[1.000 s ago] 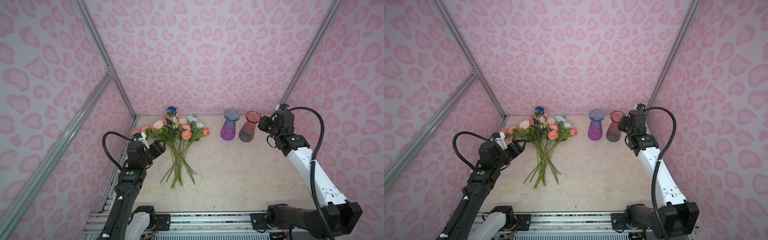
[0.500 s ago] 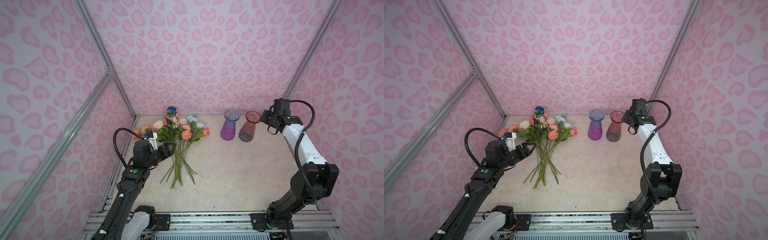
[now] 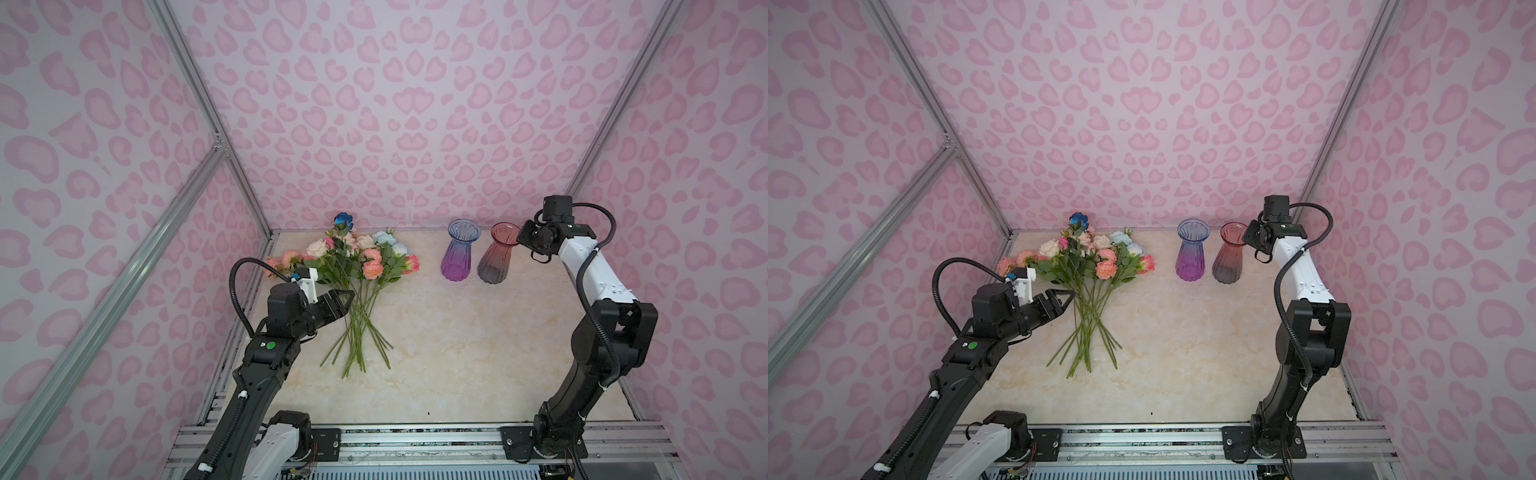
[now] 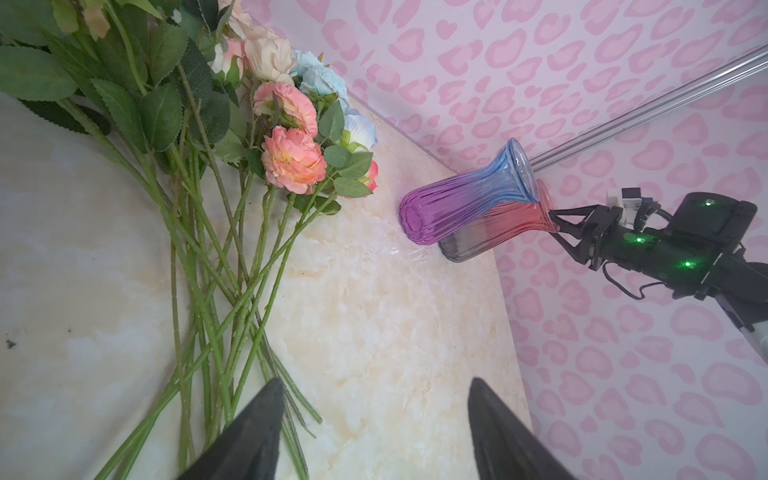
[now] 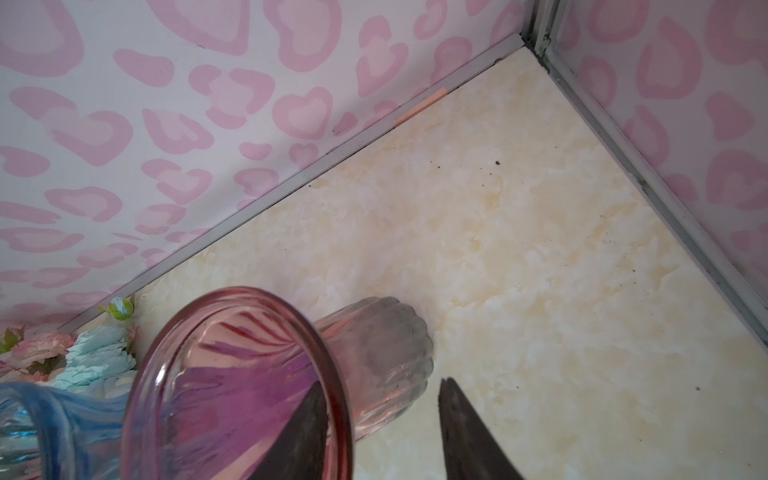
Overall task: Arrange the flowers into the vase
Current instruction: 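Move the left gripper over the rose stems while the right reaches the pink vase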
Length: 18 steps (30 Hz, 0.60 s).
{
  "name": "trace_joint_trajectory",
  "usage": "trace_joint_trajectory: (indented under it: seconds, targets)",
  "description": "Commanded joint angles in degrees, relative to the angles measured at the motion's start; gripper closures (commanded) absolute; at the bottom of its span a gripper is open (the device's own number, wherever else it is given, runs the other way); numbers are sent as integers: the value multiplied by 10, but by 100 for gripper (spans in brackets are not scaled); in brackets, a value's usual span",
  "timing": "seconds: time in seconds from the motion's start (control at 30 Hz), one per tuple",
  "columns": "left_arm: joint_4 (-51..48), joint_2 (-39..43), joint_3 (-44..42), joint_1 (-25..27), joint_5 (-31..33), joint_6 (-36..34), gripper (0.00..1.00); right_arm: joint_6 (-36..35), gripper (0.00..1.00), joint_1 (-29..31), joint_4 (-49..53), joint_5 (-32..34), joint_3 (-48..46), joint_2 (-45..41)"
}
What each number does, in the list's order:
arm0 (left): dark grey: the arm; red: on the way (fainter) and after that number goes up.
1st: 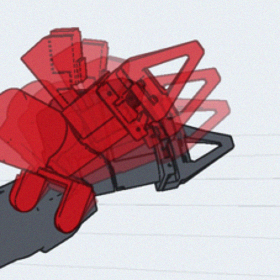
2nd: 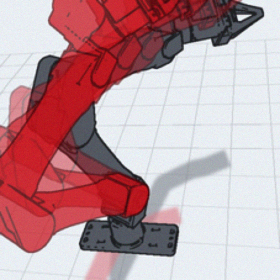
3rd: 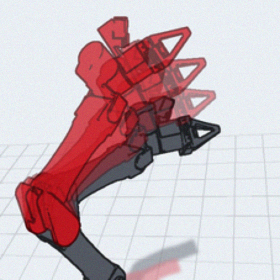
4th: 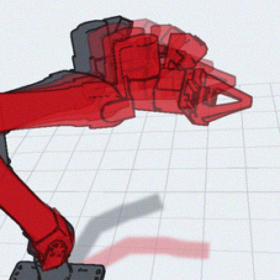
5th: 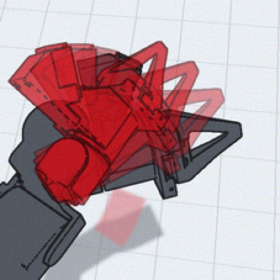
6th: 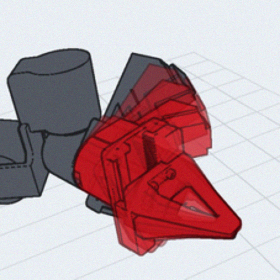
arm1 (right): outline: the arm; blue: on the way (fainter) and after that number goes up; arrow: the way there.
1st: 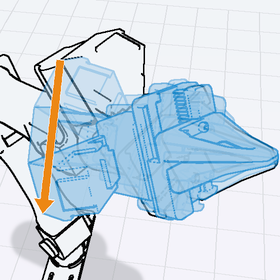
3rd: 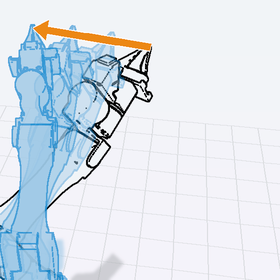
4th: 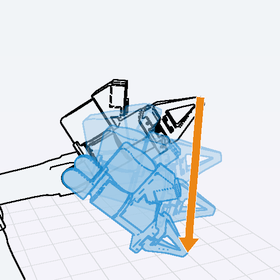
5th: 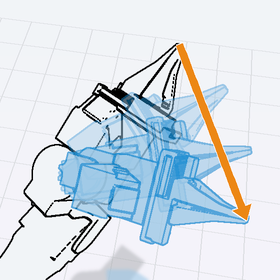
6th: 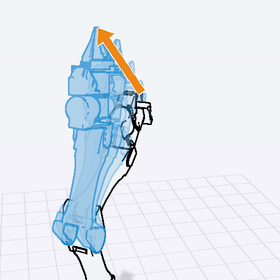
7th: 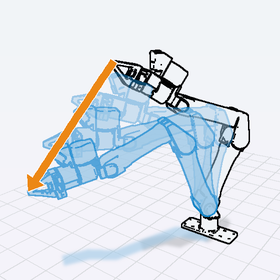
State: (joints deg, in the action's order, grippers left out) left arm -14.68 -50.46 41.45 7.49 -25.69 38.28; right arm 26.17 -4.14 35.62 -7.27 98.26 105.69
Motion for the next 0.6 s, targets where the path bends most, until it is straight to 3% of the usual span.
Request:
trace_joint_trajectory:
  seconds: [0.0, 0.2, 0.4, 0.57]
  targets:
    - [9, -5, 1, 0, -8, -6, 29, -4, 56, -2, 9, -11, 6, 10]
    - [7, -4, 4, -1, -6, -5, 30, -4, 58, -2, 25, -22, 25, 27]
    - [3, 1, -4, 0, 30, -2, 31, -3, 69, -4, 38, -42, 44, 44]
    - [-1, 0, -2, 0, 33, 1, 31, -3, 72, -5, 47, -40, 52, 43]
